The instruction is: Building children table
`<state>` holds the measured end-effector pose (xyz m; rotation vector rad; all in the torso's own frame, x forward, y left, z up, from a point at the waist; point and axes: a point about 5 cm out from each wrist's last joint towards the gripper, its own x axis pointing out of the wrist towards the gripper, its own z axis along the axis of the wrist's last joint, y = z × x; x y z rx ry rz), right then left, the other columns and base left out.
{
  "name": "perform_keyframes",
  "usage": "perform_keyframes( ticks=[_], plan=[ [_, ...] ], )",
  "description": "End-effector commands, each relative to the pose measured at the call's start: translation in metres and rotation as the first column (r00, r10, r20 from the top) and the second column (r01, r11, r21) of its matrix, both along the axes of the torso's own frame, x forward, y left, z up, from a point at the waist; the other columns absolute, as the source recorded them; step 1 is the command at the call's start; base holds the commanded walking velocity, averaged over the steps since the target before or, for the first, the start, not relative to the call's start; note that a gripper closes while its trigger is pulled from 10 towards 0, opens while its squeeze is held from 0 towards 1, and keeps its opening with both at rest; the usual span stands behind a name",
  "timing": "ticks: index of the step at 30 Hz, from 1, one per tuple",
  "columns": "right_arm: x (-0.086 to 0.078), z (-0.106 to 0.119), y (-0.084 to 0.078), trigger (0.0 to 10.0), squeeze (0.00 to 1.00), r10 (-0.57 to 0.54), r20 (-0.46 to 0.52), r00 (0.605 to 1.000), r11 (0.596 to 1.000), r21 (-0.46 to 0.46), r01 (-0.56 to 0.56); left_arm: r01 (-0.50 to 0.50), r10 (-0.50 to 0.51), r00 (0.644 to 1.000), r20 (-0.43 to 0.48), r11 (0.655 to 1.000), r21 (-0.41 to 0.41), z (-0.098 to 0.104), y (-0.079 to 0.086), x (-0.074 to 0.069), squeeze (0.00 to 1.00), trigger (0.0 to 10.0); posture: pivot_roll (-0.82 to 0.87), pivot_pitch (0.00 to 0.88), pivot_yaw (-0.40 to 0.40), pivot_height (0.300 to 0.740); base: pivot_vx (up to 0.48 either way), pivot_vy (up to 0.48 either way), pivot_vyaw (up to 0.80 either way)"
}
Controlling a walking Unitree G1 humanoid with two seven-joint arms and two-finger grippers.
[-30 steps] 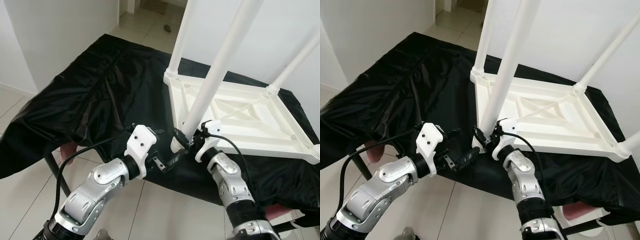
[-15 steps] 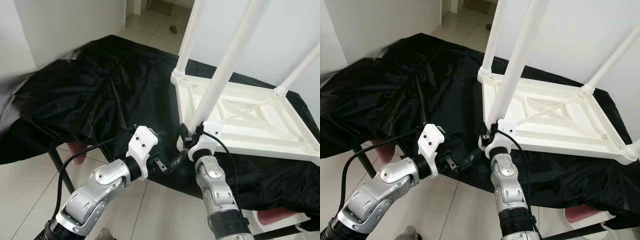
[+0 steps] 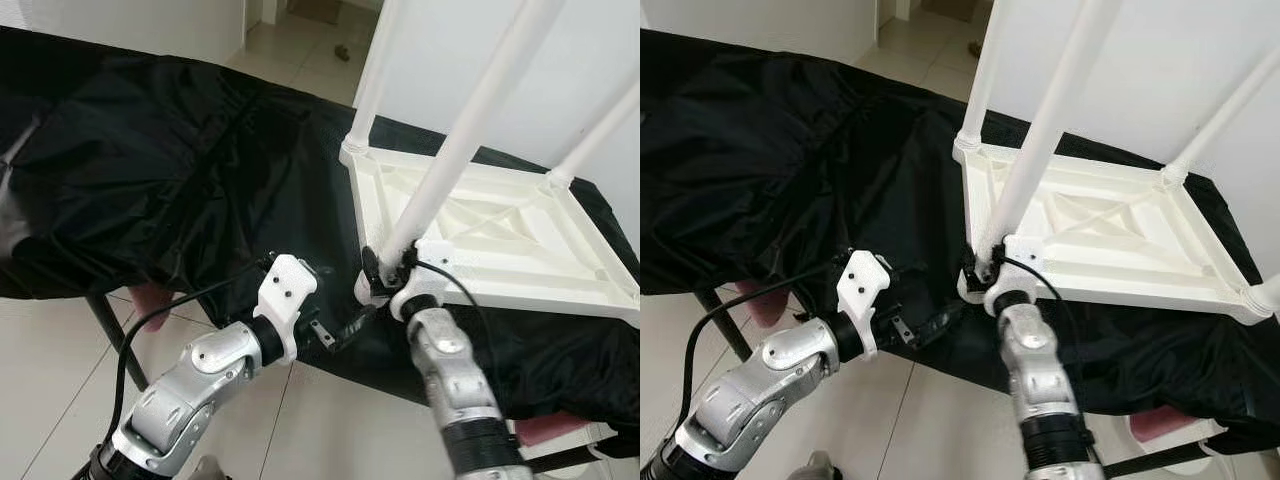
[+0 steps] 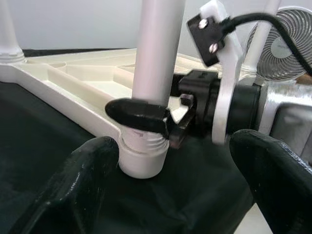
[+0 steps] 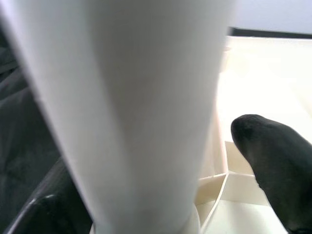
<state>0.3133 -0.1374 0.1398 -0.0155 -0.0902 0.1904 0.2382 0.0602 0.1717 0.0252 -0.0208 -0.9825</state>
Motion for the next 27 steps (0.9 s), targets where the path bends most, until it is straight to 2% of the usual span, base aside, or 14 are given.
perform_keyframes(
  ticks=[1, 2, 3, 4, 7, 8, 13, 17, 19, 20, 21, 27],
  plan=[
    [0.000, -0.002, -0.014, 10.0, 1.00, 0.044, -0.032, 0.999, 0.999, -0.006, -0.044, 0.090, -0.090, 0.996, -0.008, 0.996, 0.003, 0.000, -0.005, -0.008, 0.00, 10.0, 0.13, 0.130, -0.182, 0.740, 0.000, 0.000, 0.00],
    [-0.001, 0.000, -0.018, 10.0, 0.06, 0.110, -0.035, 0.993, 0.993, -0.029, -0.111, 0.089, -0.089, 0.996, -0.010, 0.996, 0.005, 0.000, -0.004, -0.008, 0.00, 10.0, 0.13, 0.131, -0.180, 0.740, 0.000, 0.000, 0.00],
    [-0.001, 0.001, -0.020, 10.0, 0.06, 0.153, -0.037, 0.988, 0.987, -0.045, -0.154, 0.089, -0.089, 0.996, -0.012, 0.996, 0.007, 0.000, -0.004, -0.008, 0.00, 10.0, 0.13, 0.133, -0.179, 0.740, 0.000, 0.000, 0.00],
    [-0.002, 0.002, -0.021, 10.0, 0.00, 0.224, -0.045, 0.973, 0.972, -0.058, -0.227, 0.089, -0.089, 0.996, -0.014, 0.996, 0.008, 0.000, -0.003, -0.008, 0.00, 10.0, 0.13, 0.135, -0.174, 0.740, 0.000, 0.000, 0.00],
    [-0.003, 0.004, -0.025, 10.0, 0.00, 0.346, -0.062, 0.936, 0.934, -0.072, -0.350, 0.093, -0.093, 0.996, -0.016, 0.996, 0.011, 0.000, -0.003, -0.008, 0.00, 10.0, 0.13, 0.137, -0.172, 0.740, 0.000, 0.000, 0.00],
    [-0.003, 0.004, -0.025, 10.0, 0.00, 0.346, -0.062, 0.936, 0.934, -0.072, -0.350, 0.093, -0.093, 0.996, -0.016, 0.996, 0.011, 0.000, -0.003, -0.008, 0.00, 10.0, 0.13, 0.137, -0.172, 0.740, 0.000, 0.000, 0.00],
    [0.006, 0.005, -0.023, 10.0, 0.00, 0.459, -0.059, 0.887, 0.878, -0.124, -0.463, 0.094, -0.094, 0.996, -0.014, 0.996, 0.013, 0.001, -0.002, -0.006, 0.00, 10.0, 0.13, 0.136, -0.166, 0.740, 0.000, 0.000, 0.00],
    [0.010, 0.006, -0.020, 10.0, 0.00, 0.482, -0.057, 0.874, 0.865, -0.128, -0.486, 0.093, -0.093, 0.996, -0.012, 0.996, 0.014, 0.001, -0.002, -0.005, 0.00, 10.0, 0.13, 0.133, -0.164, 0.740, 0.000, 0.000, 0.00],
    [0.021, 0.002, -0.010, 10.0, 0.00, 0.495, -0.058, 0.867, 0.860, -0.111, -0.498, 0.094, -0.093, 0.996, -0.010, 0.996, 0.015, 0.002, -0.003, -0.005, 0.00, 10.0, 0.13, 0.129, -0.161, 0.740, 0.000, 0.000, 0.00],
    [0.025, 0.001, -0.004, 6.7, 0.00, 0.512, -0.061, 0.857, 0.852, -0.096, -0.515, 0.095, -0.094, 0.996, -0.008, 0.995, 0.015, 0.002, -0.003, -0.005, 0.00, 10.0, 0.14, 0.125, -0.162, 0.740, 0.000, 0.000, 0.00],
    [0.027, -0.001, 0.002, 0.0, 0.00, 0.534, -0.066, 0.843, 0.838, -0.092, -0.538, 0.094, -0.094, 0.996, -0.006, 0.995, 0.015, 0.003, -0.003, -0.005, 0.00, 10.0, 0.14, 0.125, -0.162, 0.740, 0.000, 0.000, 0.00],
    [0.026, -0.010, 0.010, 0.0, 0.00, 0.582, -0.093, 0.808, 0.805, -0.074, -0.588, 0.084, -0.084, 0.996, -0.007, 0.996, 0.019, 0.003, -0.001, -0.005, 0.00, 10.0, 0.14, 0.125, -0.162, 0.740, 0.000, 0.000, 0.00]
  ],
)
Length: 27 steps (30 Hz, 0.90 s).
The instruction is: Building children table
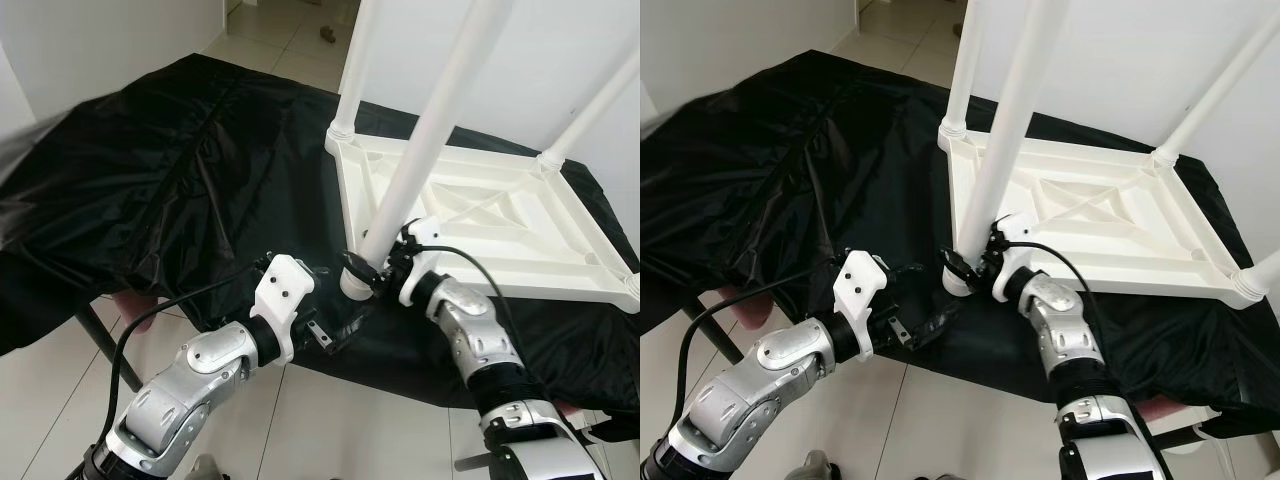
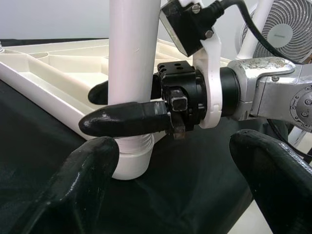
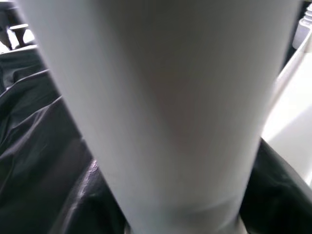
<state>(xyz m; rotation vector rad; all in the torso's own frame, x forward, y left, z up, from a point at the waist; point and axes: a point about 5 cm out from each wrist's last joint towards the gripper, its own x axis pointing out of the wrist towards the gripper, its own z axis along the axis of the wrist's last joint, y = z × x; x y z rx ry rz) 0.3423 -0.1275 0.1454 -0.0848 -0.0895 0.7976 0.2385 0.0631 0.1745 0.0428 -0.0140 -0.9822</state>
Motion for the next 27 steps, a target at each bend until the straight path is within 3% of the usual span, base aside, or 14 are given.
perform_keyframes(
  ticks=[1, 8, 17, 18, 22, 27],
  plan=[
    [-0.004, -0.018, -0.001, 0.0, 0.00, 0.031, -0.073, 0.997, 0.999, -0.025, -0.033, 0.082, -0.082, 0.997, -0.011, 0.997, 0.000, 0.000, -0.004, -0.006, 0.00, 10.0, 0.14, 0.125, -0.162, 0.740, 0.000, 0.000, 0.00],
    [-0.007, -0.022, -0.010, 0.0, 0.00, 0.039, -0.076, 0.996, 0.998, -0.037, -0.042, 0.084, -0.084, 0.996, -0.018, 0.996, -0.005, -0.001, -0.005, -0.008, 0.00, 10.0, 0.16, 0.132, -0.170, 0.740, 0.000, 0.000, 0.00],
    [-0.006, -0.021, -0.021, 0.0, 0.00, -0.031, -0.055, 0.998, 1.000, -0.002, 0.031, 0.092, -0.093, 0.996, -0.020, 0.996, -0.007, 0.000, -0.006, -0.007, 0.00, 10.0, 0.16, 0.132, -0.170, 0.740, 0.000, 0.000, 0.00],
    [-0.010, -0.021, -0.025, 0.0, 0.00, -0.107, -0.044, 0.993, 0.994, 0.021, 0.108, 0.103, -0.103, 0.994, -0.023, 0.995, -0.007, -0.001, -0.007, -0.008, 0.00, 10.0, 0.13, 0.134, -0.161, 0.740, 0.000, 0.000, 0.00],
    [-0.015, -0.020, -0.030, 0.0, 0.00, -0.224, -0.033, 0.974, 0.972, 0.059, 0.225, 0.110, -0.111, 0.994, -0.026, 0.994, -0.007, -0.001, -0.008, -0.008, 0.00, 10.0, 0.13, 0.134, -0.161, 0.740, 0.000, 0.000, 0.00],
    [-0.024, -0.022, -0.028, 0.0, 0.00, -0.311, -0.046, 0.949, 0.945, 0.095, 0.314, 0.116, -0.116, 0.993, -0.031, 0.993, -0.008, -0.002, -0.009, -0.009, 0.00, 10.0, 0.12, 0.134, -0.159, 0.740, 0.000, 0.000, 0.00]
  ],
)
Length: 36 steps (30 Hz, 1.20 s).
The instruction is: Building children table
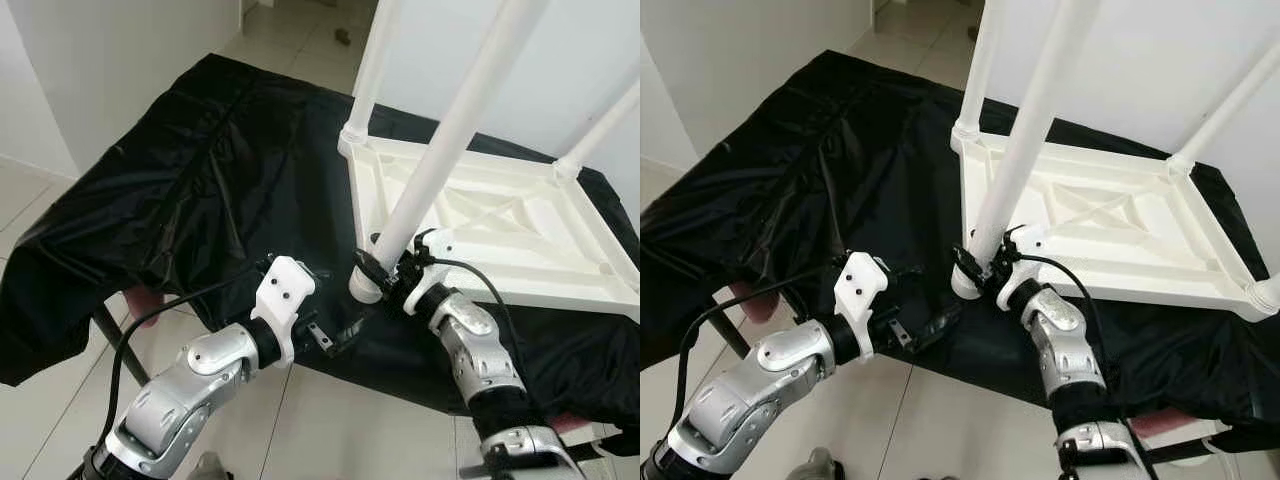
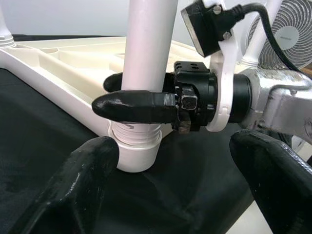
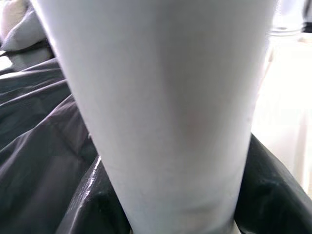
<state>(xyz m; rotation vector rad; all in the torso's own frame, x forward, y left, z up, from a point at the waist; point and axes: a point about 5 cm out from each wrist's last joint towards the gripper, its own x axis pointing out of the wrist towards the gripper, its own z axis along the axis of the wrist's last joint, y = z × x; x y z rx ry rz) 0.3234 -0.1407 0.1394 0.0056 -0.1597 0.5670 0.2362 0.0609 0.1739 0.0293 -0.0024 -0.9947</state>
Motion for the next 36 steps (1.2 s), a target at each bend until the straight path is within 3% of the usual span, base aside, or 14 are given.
perform_keyframes(
  ticks=[1, 4, 8, 10, 13, 14, 20, 21, 22, 26, 27, 28, 32, 36],
  plan=[
    [-0.009, -0.017, -0.014, 0.0, 0.00, -0.144, -0.077, 0.987, 0.989, 0.006, 0.145, 0.110, -0.110, 0.994, -0.017, 0.994, -0.001, -0.002, -0.007, -0.007, 0.00, 10.0, 0.12, 0.132, -0.156, 0.740, 0.000, 0.000, 0.00],
    [-0.013, -0.018, -0.014, 0.0, 0.00, -0.238, -0.093, 0.967, 0.970, 0.031, 0.242, 0.120, -0.120, 0.993, -0.020, 0.993, -0.001, -0.002, -0.008, -0.008, 0.00, 10.0, 0.12, 0.130, -0.154, 0.740, 0.000, 0.000, 0.00],
    [-0.019, -0.017, -0.017, 0.0, 0.00, -0.430, -0.113, 0.896, 0.899, 0.034, 0.436, 0.127, -0.127, 0.992, -0.019, 0.992, 0.005, -0.002, -0.007, -0.008, 0.00, 10.0, 0.12, 0.124, -0.153, 0.740, 0.000, 0.000, 0.00],
    [-0.024, -0.017, -0.014, 0.0, 0.00, -0.527, -0.125, 0.840, 0.844, 0.036, 0.535, 0.130, -0.130, 0.991, -0.019, 0.992, 0.004, -0.002, -0.008, -0.008, 0.00, 10.0, 0.12, 0.120, -0.151, 0.740, 0.000, 0.000, 0.00],
    [-0.026, -0.017, -0.012, 0.0, 0.00, -0.563, -0.128, 0.816, 0.820, 0.030, 0.571, 0.132, -0.132, 0.991, -0.018, 0.991, 0.003, -0.002, -0.009, -0.008, 0.00, 10.0, 0.12, 0.120, -0.151, 0.740, 0.000, 0.000, 0.00],
    [-0.029, -0.017, -0.010, 0.0, 0.00, -0.600, -0.133, 0.789, 0.794, 0.023, 0.608, 0.135, -0.135, 0.991, -0.017, 0.991, 0.003, -0.002, -0.009, -0.009, 0.00, 10.0, 0.12, 0.115, -0.155, 0.740, 0.000, 0.000, 0.00],
    [-0.033, -0.015, -0.005, 0.0, 0.00, -0.603, -0.132, 0.787, 0.793, 0.014, 0.609, 0.138, -0.138, 0.990, -0.017, 0.990, 0.001, -0.002, -0.010, -0.009, 0.00, 10.0, 0.12, 0.112, -0.153, 0.740, 0.000, 0.000, 0.00],
    [-0.032, -0.015, -0.009, 7.1, 0.00, -0.603, -0.142, 0.785, 0.793, 0.002, 0.609, 0.141, -0.141, 0.990, -0.016, 0.990, 0.001, -0.002, -0.010, -0.009, 0.00, 10.0, 0.11, 0.108, -0.156, 0.740, 0.000, 0.000, 0.00],
    [-0.032, -0.015, -0.009, 10.0, 0.00, -0.599, -0.147, 0.787, 0.796, -0.003, 0.605, 0.143, -0.143, 0.990, -0.016, 0.990, 0.001, -0.002, -0.011, -0.009, 0.00, 10.0, 0.11, 0.108, -0.156, 0.740, 0.000, 0.000, 0.00],
    [-0.031, -0.015, -0.005, 10.0, 0.00, -0.537, -0.153, 0.829, 0.839, 0.007, 0.545, 0.142, -0.142, 0.990, -0.014, 0.990, 0.002, -0.002, -0.011, -0.008, 0.00, 10.0, 0.11, 0.106, -0.156, 0.740, 0.000, 0.000, 0.00],
    [-0.031, -0.014, -0.003, 10.0, 0.09, -0.509, -0.154, 0.847, 0.856, 0.011, 0.517, 0.141, -0.141, 0.990, -0.014, 0.990, 0.002, -0.002, -0.011, -0.008, 0.00, 10.0, 0.11, 0.106, -0.156, 0.740, 0.000, 0.000, 0.00],
    [-0.031, -0.012, -0.003, 10.0, 1.00, -0.469, -0.154, 0.870, 0.878, 0.024, 0.478, 0.139, -0.139, 0.990, -0.014, 0.990, 0.002, -0.002, -0.011, -0.008, 0.00, 10.0, 0.12, 0.107, -0.158, 0.740, 0.000, 0.000, 0.00],
    [-0.031, -0.009, -0.002, 10.0, 1.00, -0.387, -0.160, 0.908, 0.915, 0.051, 0.400, 0.137, -0.137, 0.990, -0.016, 0.991, 0.001, -0.002, -0.010, -0.008, 0.00, 10.0, 0.12, 0.107, -0.158, 0.740, 0.000, 0.000, 0.00],
    [-0.028, -0.004, -0.016, 10.0, 1.00, -0.282, -0.123, 0.951, 0.959, 0.006, 0.285, 0.133, -0.133, 0.991, -0.017, 0.991, 0.001, -0.002, -0.010, -0.009, 0.00, 10.0, 0.12, 0.111, -0.160, 0.740, 0.000, 0.000, 0.00]
  ],
)
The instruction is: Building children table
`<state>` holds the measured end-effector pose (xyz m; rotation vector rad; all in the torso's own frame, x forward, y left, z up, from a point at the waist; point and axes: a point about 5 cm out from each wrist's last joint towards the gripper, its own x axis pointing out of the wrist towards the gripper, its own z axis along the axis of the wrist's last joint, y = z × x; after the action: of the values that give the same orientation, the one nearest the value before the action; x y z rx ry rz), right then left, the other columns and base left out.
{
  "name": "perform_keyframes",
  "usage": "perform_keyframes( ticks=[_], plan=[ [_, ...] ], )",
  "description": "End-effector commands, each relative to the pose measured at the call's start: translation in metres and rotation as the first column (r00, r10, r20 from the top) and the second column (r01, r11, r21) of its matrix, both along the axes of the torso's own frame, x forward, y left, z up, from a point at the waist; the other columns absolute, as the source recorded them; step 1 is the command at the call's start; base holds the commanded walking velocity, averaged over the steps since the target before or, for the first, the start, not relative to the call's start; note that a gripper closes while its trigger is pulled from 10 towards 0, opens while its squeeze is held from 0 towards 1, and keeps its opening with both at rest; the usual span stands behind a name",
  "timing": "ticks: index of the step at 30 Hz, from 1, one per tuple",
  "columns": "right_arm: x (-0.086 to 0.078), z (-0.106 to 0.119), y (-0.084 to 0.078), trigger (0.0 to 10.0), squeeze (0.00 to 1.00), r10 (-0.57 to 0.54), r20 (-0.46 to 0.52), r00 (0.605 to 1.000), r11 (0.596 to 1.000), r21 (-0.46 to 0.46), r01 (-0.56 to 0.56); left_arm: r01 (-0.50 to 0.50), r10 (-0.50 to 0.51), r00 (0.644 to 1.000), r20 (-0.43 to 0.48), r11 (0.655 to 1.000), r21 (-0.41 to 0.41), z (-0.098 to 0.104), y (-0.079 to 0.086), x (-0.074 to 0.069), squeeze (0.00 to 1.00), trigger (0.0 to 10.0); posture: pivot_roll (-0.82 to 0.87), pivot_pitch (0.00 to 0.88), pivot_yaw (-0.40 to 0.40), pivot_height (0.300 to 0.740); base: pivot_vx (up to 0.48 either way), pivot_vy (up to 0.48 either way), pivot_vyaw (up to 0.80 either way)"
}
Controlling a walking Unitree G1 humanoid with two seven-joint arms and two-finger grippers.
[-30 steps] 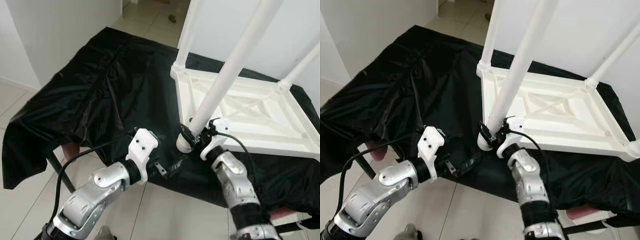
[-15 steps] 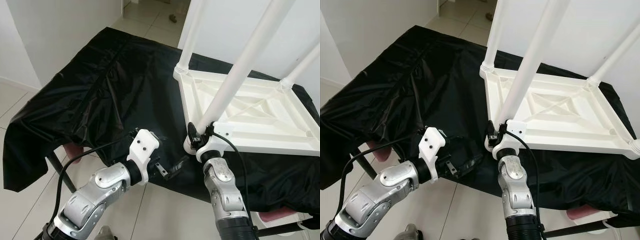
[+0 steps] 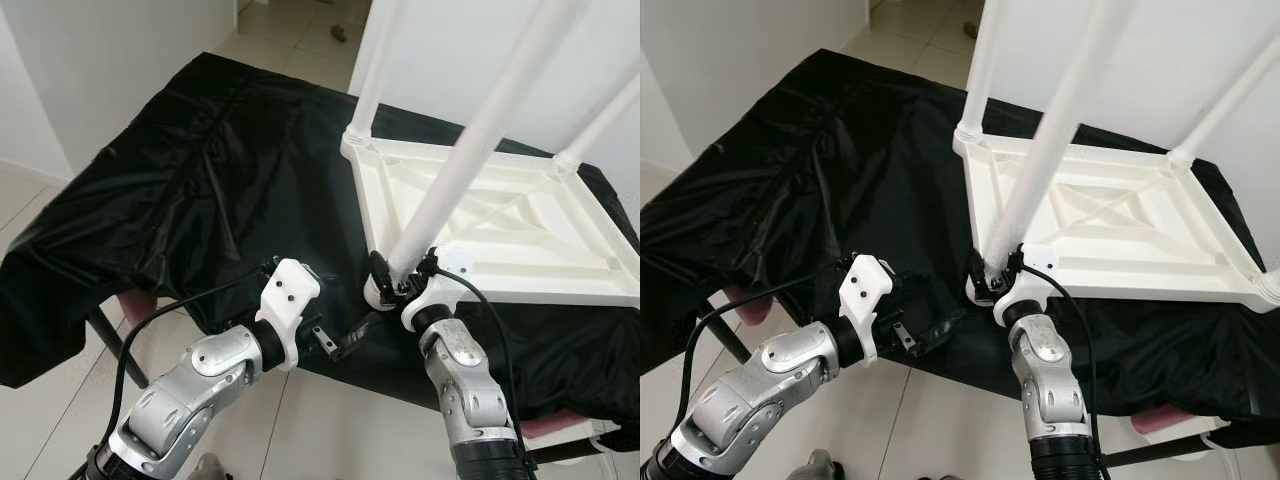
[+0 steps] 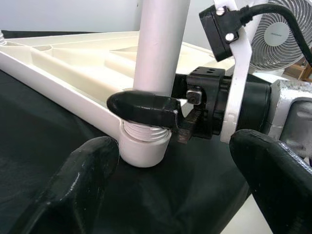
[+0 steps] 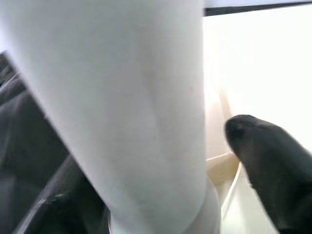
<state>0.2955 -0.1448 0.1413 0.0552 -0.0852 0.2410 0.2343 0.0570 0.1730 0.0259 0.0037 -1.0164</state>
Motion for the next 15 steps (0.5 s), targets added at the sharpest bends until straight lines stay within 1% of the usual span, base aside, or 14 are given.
perform_keyframes(
  ticks=[1, 2, 3, 5, 6, 8, 9, 11, 12, 13, 15],
  plan=[
    [0.000, -0.006, -0.012, 10.0, 1.00, 0.035, -0.036, 0.999, 0.999, -0.021, -0.036, 0.111, -0.111, 0.994, -0.010, 0.994, 0.001, -0.001, -0.006, -0.007, 0.00, 10.0, 0.12, 0.111, -0.160, 0.740, 0.000, 0.000, 0.00],
    [0.000, -0.003, -0.018, 10.0, 0.00, 0.109, -0.032, 0.994, 0.992, -0.059, -0.111, 0.109, -0.109, 0.994, -0.010, 0.994, 0.002, -0.001, -0.006, -0.007, 0.00, 10.0, 0.12, 0.116, -0.161, 0.740, 0.000, 0.000, 0.00],
    [0.001, -0.002, -0.022, 10.0, 0.00, 0.155, -0.032, 0.987, 0.984, -0.083, -0.158, 0.108, -0.108, 0.994, -0.011, 0.994, 0.002, -0.001, -0.005, -0.006, 0.00, 10.0, 0.12, 0.119, -0.160, 0.740, 0.000, 0.000, 0.00],
    [0.001, 0.000, -0.024, 10.0, 0.00, 0.195, -0.034, 0.980, 0.975, -0.100, -0.197, 0.106, -0.106, 0.994, -0.011, 0.994, 0.002, -0.001, -0.005, -0.006, 0.00, 10.0, 0.12, 0.119, -0.160, 0.740, 0.000, 0.000, 0.00],
    [0.001, 0.001, -0.029, 10.0, 0.00, 0.260, -0.036, 0.965, 0.955, -0.136, -0.262, 0.104, -0.104, 0.995, -0.010, 0.995, 0.004, 0.000, -0.004, -0.006, 0.00, 10.0, 0.12, 0.126, -0.153, 0.740, 0.000, 0.000, 0.00],
    [0.001, 0.003, -0.034, 10.0, 0.00, 0.328, -0.043, 0.944, 0.929, -0.167, -0.330, 0.101, -0.101, 0.995, -0.009, 0.995, 0.005, 0.000, -0.003, -0.005, 0.00, 10.0, 0.12, 0.126, -0.153, 0.740, 0.000, 0.000, 0.00],
    [0.001, 0.003, -0.034, 10.0, 0.00, 0.328, -0.043, 0.944, 0.929, -0.167, -0.330, 0.101, -0.101, 0.995, -0.009, 0.995, 0.005, 0.000, -0.003, -0.005, 0.00, 10.0, 0.12, 0.126, -0.153, 0.740, 0.000, 0.000, 0.00],
    [0.002, 0.003, -0.036, 10.0, 0.00, 0.403, -0.061, 0.913, 0.890, -0.205, -0.407, 0.098, -0.098, 0.995, -0.008, 0.995, 0.006, 0.001, -0.002, -0.004, 0.00, 10.0, 0.12, 0.129, -0.150, 0.740, 0.000, 0.000, 0.00],
    [0.002, 0.003, -0.036, 10.0, 0.00, 0.403, -0.061, 0.913, 0.890, -0.205, -0.407, 0.098, -0.098, 0.995, -0.008, 0.995, 0.006, 0.001, -0.002, -0.004, 0.00, 10.0, 0.12, 0.129, -0.150, 0.740, 0.000, 0.000, 0.00],
    [0.004, 0.003, -0.036, 10.0, 0.00, 0.419, -0.065, 0.905, 0.881, -0.211, -0.423, 0.097, -0.097, 0.995, -0.008, 0.995, 0.005, 0.001, -0.002, -0.004, 0.00, 10.0, 0.12, 0.130, -0.149, 0.740, 0.000, 0.000, 0.00],
    [0.010, 0.003, -0.035, 10.0, 0.00, 0.442, -0.069, 0.894, 0.868, -0.219, -0.446, 0.096, -0.096, 0.995, -0.007, 0.995, 0.006, 0.001, -0.001, -0.004, 0.00, 10.0, 0.13, 0.129, -0.147, 0.740, 0.000, 0.000, 0.00]
  ],
)
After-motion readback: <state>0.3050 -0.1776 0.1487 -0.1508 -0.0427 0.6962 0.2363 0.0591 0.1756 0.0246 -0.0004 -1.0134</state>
